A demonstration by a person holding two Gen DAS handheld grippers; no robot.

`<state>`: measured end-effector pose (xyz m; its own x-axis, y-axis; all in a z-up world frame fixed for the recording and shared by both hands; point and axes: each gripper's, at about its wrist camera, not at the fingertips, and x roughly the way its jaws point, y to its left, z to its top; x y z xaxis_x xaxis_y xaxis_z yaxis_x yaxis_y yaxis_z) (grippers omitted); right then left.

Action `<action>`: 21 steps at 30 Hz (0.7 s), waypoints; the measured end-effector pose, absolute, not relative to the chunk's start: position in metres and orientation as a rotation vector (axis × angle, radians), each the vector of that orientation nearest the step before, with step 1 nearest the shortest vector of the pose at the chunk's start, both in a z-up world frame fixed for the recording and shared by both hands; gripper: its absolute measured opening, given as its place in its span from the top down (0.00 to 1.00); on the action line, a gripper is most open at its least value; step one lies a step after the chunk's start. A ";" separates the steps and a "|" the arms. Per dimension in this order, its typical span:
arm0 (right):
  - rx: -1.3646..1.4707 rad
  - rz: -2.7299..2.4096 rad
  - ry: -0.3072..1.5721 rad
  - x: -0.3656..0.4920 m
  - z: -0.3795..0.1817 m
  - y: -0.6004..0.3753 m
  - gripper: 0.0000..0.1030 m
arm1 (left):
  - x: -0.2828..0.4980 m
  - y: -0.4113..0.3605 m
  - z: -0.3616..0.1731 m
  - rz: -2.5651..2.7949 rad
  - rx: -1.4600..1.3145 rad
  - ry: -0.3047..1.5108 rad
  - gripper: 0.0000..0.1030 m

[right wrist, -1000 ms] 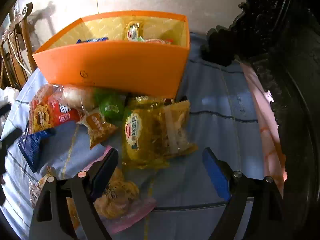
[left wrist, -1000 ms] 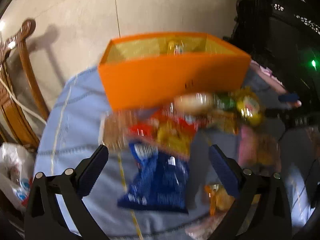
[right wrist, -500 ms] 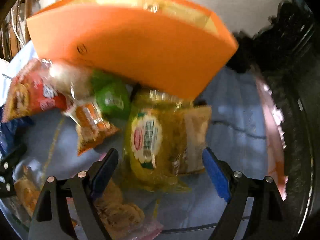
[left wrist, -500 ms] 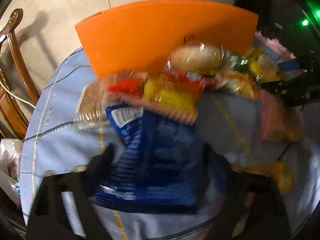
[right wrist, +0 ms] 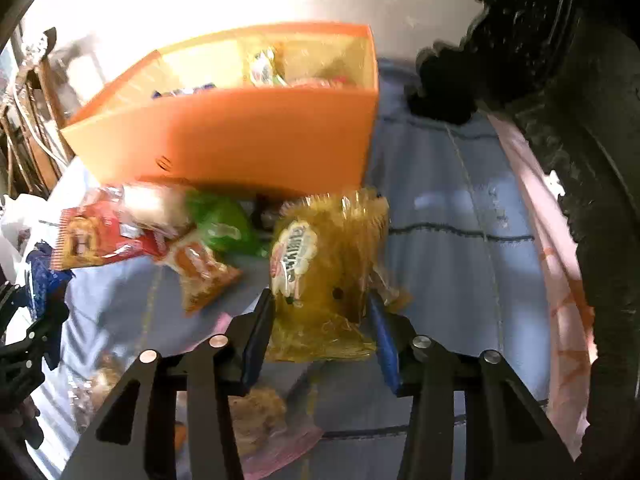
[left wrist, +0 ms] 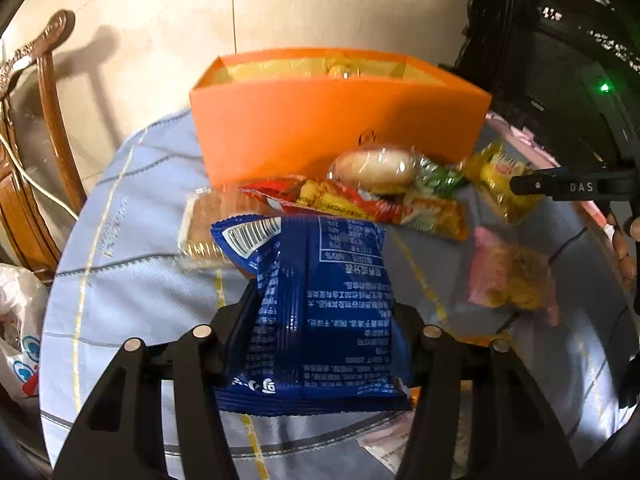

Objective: Organize snacks
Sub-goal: 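Grasp the blue snack bag with left tool while right tool grasps yellow bread bag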

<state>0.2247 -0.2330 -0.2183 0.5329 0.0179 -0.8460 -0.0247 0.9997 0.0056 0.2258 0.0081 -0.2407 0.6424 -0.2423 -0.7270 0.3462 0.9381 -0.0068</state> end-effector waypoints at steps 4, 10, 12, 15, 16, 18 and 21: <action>-0.027 0.052 0.979 0.218 -0.199 -0.222 0.69 | 0.218 0.009 -0.220 -0.345 0.113 0.769 0.47; 0.115 0.023 1.046 0.213 -0.211 -0.246 0.30 | 0.205 0.014 -0.214 -0.341 0.101 0.782 0.47; 0.112 -0.010 1.037 0.212 -0.214 -0.248 0.18 | 0.201 0.017 -0.214 -0.341 0.098 0.791 0.47; 0.020 -0.002 1.050 0.223 -0.223 -0.236 0.18 | 0.193 0.020 -0.213 -0.330 0.105 0.799 0.47; -0.013 0.002 1.052 0.226 -0.225 -0.230 0.18 | 0.191 0.021 -0.214 -0.326 0.106 0.802 0.47; -0.108 0.003 1.073 0.239 -0.236 -0.212 0.18 | 0.188 0.024 -0.214 -0.315 0.109 0.811 0.47; -0.158 0.013 1.131 0.251 -0.256 -0.199 0.28 | 0.187 0.028 -0.213 -0.296 0.107 0.819 0.47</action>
